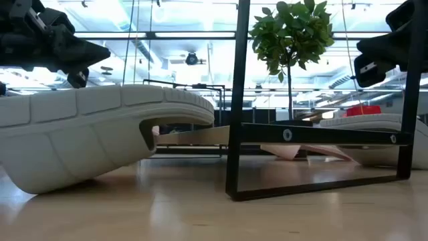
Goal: Pick and place slides into the shelf
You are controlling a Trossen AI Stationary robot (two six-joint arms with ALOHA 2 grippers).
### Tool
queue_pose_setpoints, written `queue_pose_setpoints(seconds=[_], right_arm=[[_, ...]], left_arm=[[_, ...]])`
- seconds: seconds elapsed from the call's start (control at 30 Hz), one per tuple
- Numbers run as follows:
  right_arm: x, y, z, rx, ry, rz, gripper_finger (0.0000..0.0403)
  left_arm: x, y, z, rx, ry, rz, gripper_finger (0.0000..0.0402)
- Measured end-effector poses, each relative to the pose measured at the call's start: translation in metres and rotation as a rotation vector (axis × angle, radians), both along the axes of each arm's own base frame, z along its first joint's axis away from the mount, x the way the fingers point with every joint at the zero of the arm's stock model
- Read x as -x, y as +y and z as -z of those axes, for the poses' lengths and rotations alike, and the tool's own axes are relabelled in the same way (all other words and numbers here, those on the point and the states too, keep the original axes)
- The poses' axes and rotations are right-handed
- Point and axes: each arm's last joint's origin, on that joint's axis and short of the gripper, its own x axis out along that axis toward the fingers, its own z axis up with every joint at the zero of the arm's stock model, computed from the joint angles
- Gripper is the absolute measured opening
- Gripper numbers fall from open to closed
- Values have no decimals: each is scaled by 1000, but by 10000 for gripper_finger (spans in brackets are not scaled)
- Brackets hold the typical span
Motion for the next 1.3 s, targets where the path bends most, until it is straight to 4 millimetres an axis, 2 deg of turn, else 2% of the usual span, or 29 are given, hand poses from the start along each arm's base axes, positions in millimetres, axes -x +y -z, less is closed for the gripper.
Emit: queue_pose_setpoints(seconds=[0.23,0.57,0.93,1.3], right_arm=[[0,0,0,0,0,0,23],[0,0,0,0,0,0,23],[0,0,0,0,0,0,23],[0,0,0,0,0,0,23]], left_arm=[[0,0,0,0,0,0,40],[0,0,0,0,0,0,28],[0,0,0,0,0,0,40],[0,0,0,0,0,0,28]])
